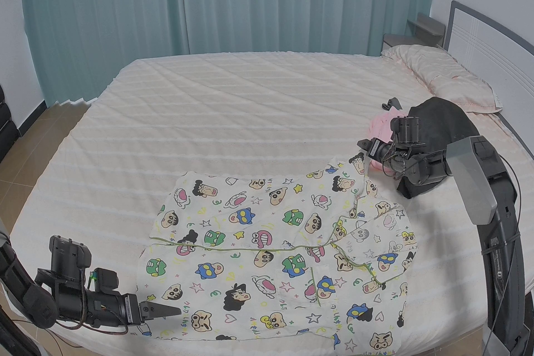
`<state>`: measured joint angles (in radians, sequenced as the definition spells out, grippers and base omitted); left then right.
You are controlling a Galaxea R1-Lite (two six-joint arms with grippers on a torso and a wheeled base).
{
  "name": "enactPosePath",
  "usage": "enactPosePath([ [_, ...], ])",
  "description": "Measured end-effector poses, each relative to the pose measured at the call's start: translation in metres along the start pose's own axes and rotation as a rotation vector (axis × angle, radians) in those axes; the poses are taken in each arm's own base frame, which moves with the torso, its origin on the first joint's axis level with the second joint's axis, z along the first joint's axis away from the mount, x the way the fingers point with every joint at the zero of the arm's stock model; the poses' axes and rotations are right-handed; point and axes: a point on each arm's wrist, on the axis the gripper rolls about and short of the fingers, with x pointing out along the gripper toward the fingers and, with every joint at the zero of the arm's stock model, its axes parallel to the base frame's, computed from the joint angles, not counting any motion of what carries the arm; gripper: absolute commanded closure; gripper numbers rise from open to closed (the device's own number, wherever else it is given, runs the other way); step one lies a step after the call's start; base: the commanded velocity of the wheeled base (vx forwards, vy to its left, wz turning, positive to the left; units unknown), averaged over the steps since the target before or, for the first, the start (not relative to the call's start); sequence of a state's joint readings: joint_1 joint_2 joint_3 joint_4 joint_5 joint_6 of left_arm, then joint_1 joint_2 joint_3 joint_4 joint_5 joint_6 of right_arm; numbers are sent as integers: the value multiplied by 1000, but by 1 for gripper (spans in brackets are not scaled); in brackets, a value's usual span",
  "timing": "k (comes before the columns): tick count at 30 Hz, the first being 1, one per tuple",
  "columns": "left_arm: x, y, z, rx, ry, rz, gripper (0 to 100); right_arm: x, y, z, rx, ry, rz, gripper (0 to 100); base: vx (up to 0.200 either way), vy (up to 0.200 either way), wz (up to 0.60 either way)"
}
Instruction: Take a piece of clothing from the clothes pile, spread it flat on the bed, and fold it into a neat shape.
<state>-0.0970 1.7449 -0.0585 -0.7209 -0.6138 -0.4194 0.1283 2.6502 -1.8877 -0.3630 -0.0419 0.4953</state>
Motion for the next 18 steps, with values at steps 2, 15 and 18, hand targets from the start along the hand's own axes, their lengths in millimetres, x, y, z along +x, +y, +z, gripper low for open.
enactPosePath([
  [2,-2,-1,2,3,-25,-2,0,-5,-6,-1,5,20,-21,0,0,0,0],
  [15,-17,-29,88,-25,-398,53,0,-83,-30,-17,32,125,-98,0,0,0,0],
  [18,-18,-40,119,-16,-457,50,0,-105,-33,-25,61,133,-100,0,0,0,0],
])
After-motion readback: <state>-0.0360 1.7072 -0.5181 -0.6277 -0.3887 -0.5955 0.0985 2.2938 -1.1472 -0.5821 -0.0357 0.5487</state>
